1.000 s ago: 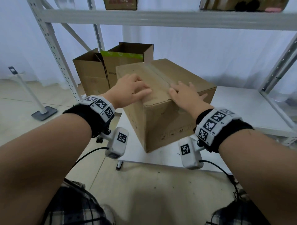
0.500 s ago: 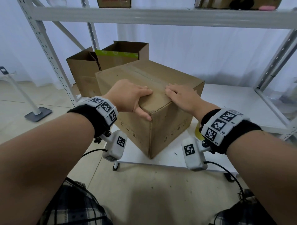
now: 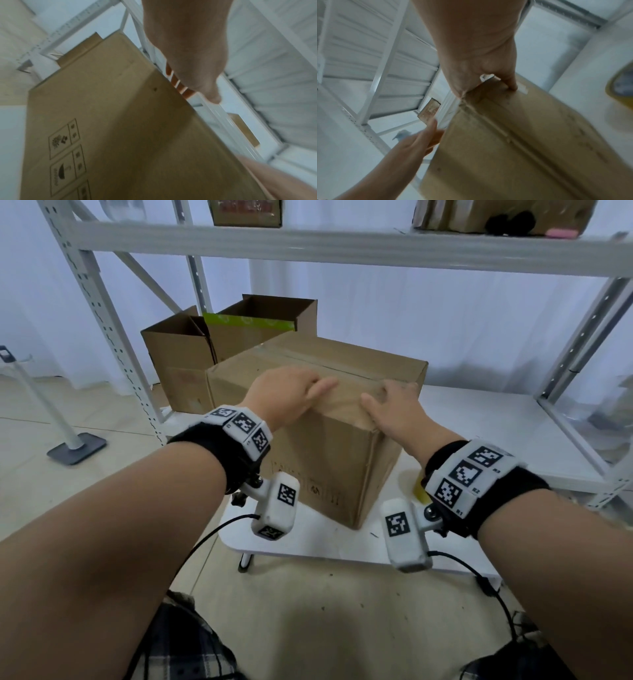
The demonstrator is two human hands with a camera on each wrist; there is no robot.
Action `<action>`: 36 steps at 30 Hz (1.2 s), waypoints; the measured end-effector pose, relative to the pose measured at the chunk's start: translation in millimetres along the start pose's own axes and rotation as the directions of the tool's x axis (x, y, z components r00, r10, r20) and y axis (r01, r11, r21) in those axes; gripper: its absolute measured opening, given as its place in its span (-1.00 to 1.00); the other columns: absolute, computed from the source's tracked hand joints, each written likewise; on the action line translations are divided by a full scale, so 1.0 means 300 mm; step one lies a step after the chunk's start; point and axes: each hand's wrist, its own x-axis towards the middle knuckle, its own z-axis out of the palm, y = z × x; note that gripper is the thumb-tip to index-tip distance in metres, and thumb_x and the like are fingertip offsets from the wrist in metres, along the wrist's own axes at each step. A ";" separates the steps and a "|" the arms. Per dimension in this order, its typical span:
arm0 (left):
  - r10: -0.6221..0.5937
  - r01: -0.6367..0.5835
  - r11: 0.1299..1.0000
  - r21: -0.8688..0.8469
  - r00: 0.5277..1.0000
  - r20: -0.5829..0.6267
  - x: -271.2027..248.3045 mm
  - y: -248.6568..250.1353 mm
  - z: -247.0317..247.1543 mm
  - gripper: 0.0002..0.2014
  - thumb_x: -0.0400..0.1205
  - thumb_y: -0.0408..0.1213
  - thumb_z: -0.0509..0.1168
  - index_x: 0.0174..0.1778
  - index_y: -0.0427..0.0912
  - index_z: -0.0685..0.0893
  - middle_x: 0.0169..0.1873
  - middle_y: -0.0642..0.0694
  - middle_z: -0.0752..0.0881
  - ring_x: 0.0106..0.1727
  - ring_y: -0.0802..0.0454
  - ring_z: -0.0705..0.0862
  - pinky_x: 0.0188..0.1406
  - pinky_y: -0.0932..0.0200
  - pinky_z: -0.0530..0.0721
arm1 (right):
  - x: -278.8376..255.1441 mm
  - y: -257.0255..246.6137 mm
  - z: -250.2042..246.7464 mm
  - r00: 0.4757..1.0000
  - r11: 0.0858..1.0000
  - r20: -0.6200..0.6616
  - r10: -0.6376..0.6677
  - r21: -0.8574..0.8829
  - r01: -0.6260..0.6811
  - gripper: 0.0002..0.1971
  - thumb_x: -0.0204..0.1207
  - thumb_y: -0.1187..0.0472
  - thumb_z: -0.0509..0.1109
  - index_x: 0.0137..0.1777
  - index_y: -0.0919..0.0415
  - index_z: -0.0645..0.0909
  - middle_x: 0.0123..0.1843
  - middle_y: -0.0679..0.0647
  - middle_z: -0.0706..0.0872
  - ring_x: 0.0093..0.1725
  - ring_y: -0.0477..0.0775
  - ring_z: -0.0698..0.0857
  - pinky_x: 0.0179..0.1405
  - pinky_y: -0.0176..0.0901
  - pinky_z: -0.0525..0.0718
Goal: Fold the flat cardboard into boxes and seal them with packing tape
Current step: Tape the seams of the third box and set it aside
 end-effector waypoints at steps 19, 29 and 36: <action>-0.784 0.690 0.548 -0.473 0.620 -0.005 -0.094 -0.305 -0.016 -0.48 0.61 0.19 0.17 -0.16 -0.29 0.61 -0.14 -0.23 0.60 0.00 -0.23 0.57 0.02 -0.01 0.49 | 0.072 0.003 -0.057 0.996 0.990 -0.079 0.046 -0.128 -0.056 -0.47 0.63 0.35 0.03 0.62 0.16 0.23 0.56 0.28 0.39 0.47 0.36 0.43 0.32 0.09 0.46; -0.609 0.655 0.696 -0.295 0.756 0.242 -0.107 -0.234 -0.090 -0.07 0.58 0.23 0.28 0.68 -0.20 0.01 0.57 -0.23 0.35 0.50 -0.22 0.44 0.39 -0.05 0.44 | 0.089 -0.015 -0.052 0.993 0.910 -0.006 0.115 -0.401 -0.108 -0.23 0.61 -0.32 0.01 0.72 0.06 0.01 0.70 0.30 0.13 0.64 0.40 0.12 0.53 0.24 0.24; -0.521 0.654 0.697 -0.293 0.743 0.420 -0.018 -0.275 -0.075 0.12 0.39 0.39 0.37 0.68 0.17 -0.21 0.67 -0.16 0.16 0.64 -0.18 0.20 0.60 -0.16 0.22 | 0.095 -0.046 -0.059 0.988 0.908 0.009 0.153 -0.396 -0.136 -0.05 0.44 -0.55 0.06 0.72 -0.11 -0.14 0.70 0.37 0.05 0.65 0.45 0.05 0.54 0.31 0.16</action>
